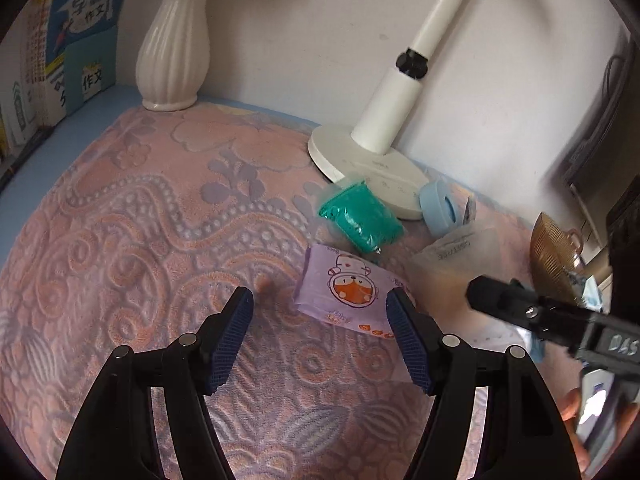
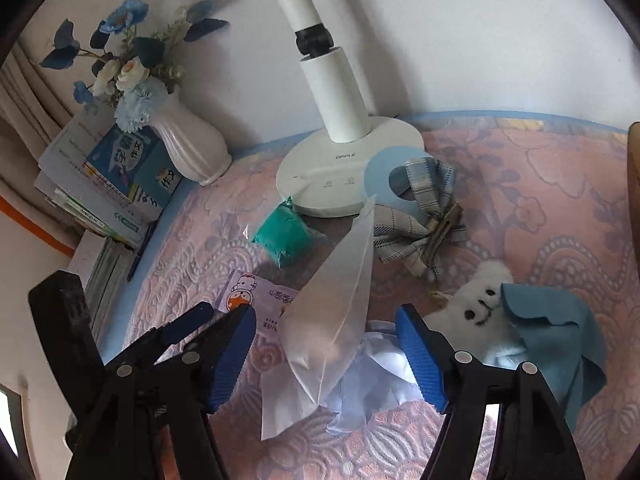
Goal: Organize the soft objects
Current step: 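Return both tools to the remaining items on the bed, then grasp the purple wipes pack with left tool while right tool grasps clear bag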
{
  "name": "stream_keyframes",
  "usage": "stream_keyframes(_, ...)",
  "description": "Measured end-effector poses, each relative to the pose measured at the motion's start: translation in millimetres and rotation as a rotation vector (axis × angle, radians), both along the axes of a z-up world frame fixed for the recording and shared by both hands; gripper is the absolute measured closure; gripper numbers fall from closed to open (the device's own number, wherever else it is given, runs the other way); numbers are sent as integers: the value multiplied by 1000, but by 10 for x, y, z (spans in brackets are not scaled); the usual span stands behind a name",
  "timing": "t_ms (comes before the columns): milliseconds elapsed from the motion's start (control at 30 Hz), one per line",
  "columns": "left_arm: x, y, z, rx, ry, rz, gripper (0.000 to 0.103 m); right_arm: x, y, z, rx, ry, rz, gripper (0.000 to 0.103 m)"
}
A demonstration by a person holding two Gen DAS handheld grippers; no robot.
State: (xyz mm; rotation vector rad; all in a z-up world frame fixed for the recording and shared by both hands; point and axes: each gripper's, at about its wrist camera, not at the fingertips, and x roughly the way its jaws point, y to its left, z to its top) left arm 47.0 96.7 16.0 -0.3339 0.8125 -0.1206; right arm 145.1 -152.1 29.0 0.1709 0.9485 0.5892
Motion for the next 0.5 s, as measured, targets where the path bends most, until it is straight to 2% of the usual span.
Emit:
stream_keyframes(67, -33, 85, -9, -48, -8, 11, 36, 2, 69, -34, -33, -22, 4, 35)
stream_keyframes(133, -13, 113, -55, -85, 14, 2, 36, -27, 154, -49, -89, -58, 17, 49)
stream_keyframes(167, -9, 109, -59, -84, 15, 3, 36, -54, 187, -59, -113, -71, 32, 59)
stream_keyframes(200, -14, 98, -53, -79, 11, 3, 36, -74, 197, -58, -131, -89, 42, 64)
stream_keyframes(367, -23, -7, -33, -35, -3, -12, 36, -419, 110, -32, -133, -162, 148, 68)
stream_keyframes(500, 10, -126, -31, -5, 23, -43, 36, -802, -189, 39, -94, -287, 179, 68)
